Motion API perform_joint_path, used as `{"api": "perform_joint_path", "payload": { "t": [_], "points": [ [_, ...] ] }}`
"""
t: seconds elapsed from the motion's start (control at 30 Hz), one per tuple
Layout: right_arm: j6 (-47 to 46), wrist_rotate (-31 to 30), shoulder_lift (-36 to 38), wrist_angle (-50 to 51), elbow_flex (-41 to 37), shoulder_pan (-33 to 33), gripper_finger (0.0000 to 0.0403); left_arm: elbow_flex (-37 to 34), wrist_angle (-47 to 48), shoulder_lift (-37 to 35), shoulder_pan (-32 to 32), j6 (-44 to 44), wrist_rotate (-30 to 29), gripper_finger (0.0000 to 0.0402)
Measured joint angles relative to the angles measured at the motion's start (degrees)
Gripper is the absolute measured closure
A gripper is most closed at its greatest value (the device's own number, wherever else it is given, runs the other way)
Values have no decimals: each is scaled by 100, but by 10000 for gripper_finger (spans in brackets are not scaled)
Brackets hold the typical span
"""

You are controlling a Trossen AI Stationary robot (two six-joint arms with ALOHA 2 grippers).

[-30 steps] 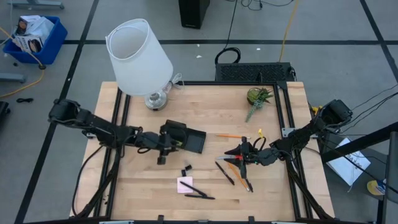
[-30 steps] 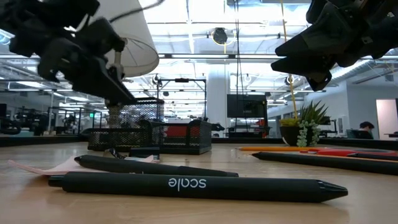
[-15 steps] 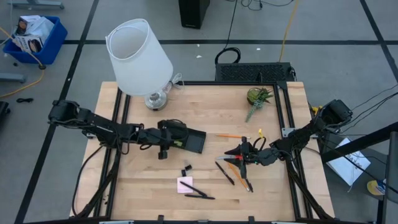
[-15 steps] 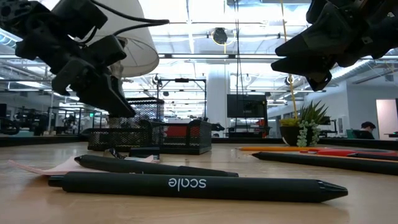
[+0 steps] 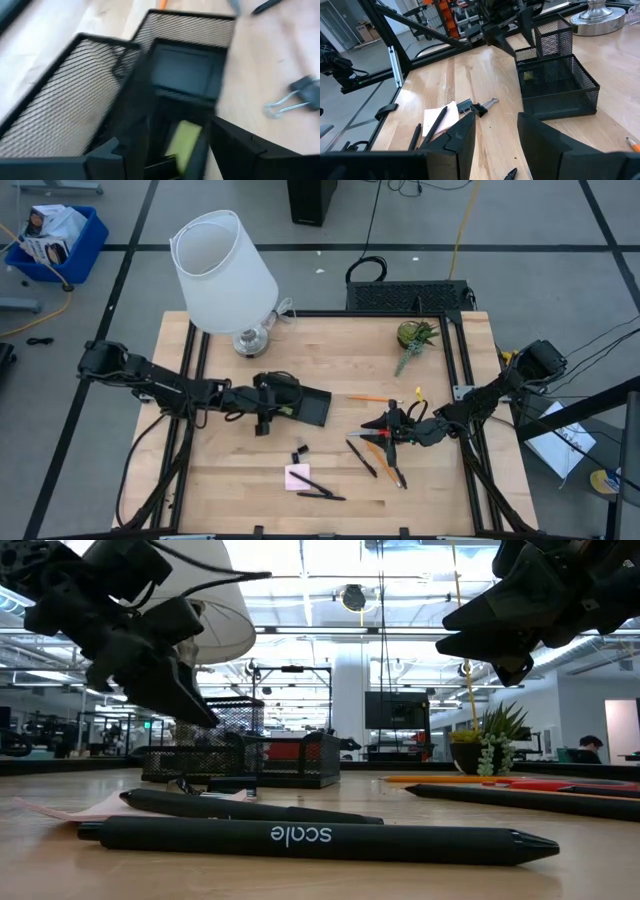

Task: Pick and place office supplies into organizer
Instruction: Put the bottom binder clip into the black desk organizer

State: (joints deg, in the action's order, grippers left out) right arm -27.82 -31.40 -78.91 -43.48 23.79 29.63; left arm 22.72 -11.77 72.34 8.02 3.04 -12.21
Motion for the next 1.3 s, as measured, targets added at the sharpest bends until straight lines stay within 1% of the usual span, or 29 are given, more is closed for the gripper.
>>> {"api": "perform_joint_path", "payload": {
  "t": [0.1,0.2,0.3,0.4,0.43,0.5,0.6,0.7,0.87,0.93,1.07,1.13,1.2,1.23,1.3],
  "points": [
    [0,0,0,0,0,0,264,-2,-336,0,156,-122,583,211],
    [-2,0,0,0,0,0,264,0,-628,-2,325,-589,1133,227],
    [0,-1,0,0,0,0,264,0,-703,-2,478,-1173,1612,248],
    [-2,-2,0,1,0,0,264,0,-713,-2,603,-1384,1762,271],
    [0,0,0,0,0,0,264,0,-746,1,631,-1312,1759,280],
    [0,0,0,2,0,0,264,0,-914,22,698,-806,1736,295],
    [0,-1,0,2,0,0,264,0,-1205,42,834,-22,1546,315],
    [0,-2,0,0,0,0,264,2,-1489,68,954,1334,1276,330],
    [0,0,0,0,0,0,264,2,-1495,90,1090,2776,748,344],
    [-1,0,0,0,0,0,264,2,-1443,94,1088,3081,614,345],
    [0,-2,0,0,0,0,264,2,-1610,97,1071,3086,588,346],
    [0,0,0,2,0,0,264,7,-1640,216,1335,3442,180,346],
    [0,-1,0,0,0,0,264,2,-1672,405,1681,3577,-310,346],
    [0,-1,0,1,0,0,264,10,-1831,524,1851,3608,-513,346],
    [-1,0,0,0,0,0,264,137,-1951,766,2115,3612,-740,346]
  ]
}}
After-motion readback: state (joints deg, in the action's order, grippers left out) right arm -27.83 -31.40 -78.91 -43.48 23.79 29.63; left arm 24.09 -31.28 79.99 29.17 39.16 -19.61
